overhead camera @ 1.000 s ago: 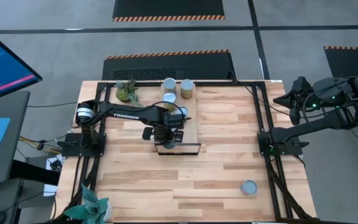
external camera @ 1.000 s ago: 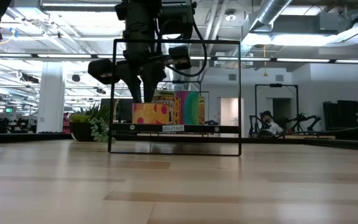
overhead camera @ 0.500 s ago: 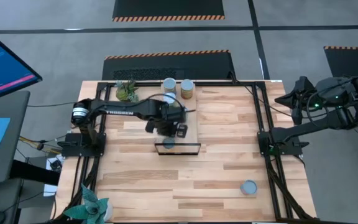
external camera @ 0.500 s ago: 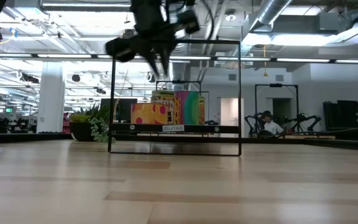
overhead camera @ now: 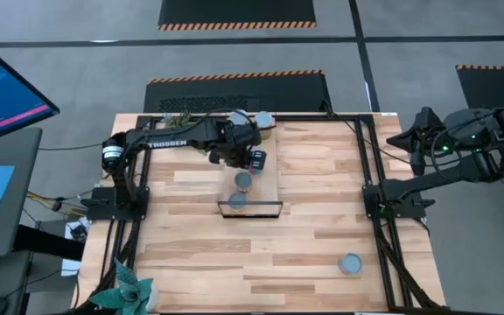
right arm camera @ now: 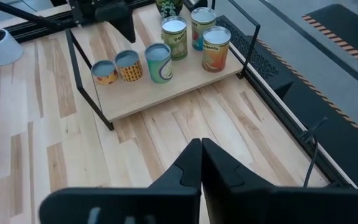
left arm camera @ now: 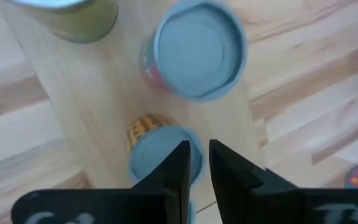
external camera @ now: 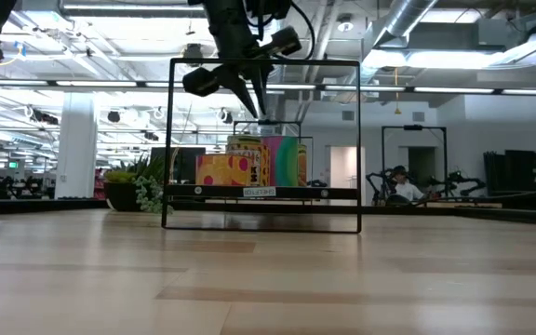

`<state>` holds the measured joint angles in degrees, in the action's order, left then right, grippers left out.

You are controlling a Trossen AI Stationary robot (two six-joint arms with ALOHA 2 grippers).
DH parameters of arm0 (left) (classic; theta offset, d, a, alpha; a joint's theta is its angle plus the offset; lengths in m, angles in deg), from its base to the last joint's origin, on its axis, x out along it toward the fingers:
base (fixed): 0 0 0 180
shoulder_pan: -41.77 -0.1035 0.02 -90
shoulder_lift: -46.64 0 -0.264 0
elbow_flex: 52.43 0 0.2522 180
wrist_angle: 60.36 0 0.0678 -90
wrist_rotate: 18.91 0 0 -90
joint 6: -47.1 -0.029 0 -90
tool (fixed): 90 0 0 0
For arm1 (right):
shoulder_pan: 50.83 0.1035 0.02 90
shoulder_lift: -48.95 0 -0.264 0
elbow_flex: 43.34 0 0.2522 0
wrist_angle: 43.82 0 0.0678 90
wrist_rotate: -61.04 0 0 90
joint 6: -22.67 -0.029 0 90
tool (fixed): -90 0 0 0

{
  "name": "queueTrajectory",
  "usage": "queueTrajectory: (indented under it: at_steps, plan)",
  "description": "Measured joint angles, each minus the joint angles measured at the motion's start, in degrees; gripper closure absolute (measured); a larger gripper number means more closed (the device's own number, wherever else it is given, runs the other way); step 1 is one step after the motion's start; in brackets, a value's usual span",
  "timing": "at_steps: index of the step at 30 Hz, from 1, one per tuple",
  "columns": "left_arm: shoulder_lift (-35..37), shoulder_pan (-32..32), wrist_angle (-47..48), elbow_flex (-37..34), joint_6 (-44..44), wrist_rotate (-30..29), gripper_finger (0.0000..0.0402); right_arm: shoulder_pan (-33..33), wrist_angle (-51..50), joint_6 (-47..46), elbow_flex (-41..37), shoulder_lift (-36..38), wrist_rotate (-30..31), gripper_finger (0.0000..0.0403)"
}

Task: Pick and place cans onto a shelf
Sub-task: Adjust the cans on the shelf

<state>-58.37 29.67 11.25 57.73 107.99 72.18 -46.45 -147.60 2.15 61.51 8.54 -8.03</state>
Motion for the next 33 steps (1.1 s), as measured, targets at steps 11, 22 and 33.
queueTrajectory:
  at_steps: [11,22,33]
  plan:
    - [-0.1,2.3,-2.4,-5.8,1.9,0.1,0.0356,0.0,0.0,0.0,0.0,0.0,0.0,0.0381]
    - [-0.1,2.3,-5.9,-9.4,2.5,-0.1,0.0356,0.0,0.0,0.0,0.0,0.0,0.0,0.0382]
    - [-0.1,2.7,-4.7,-11.3,3.3,0.6,0.0356,0.0,0.0,0.0,0.0,0.0,0.0,0.0377]
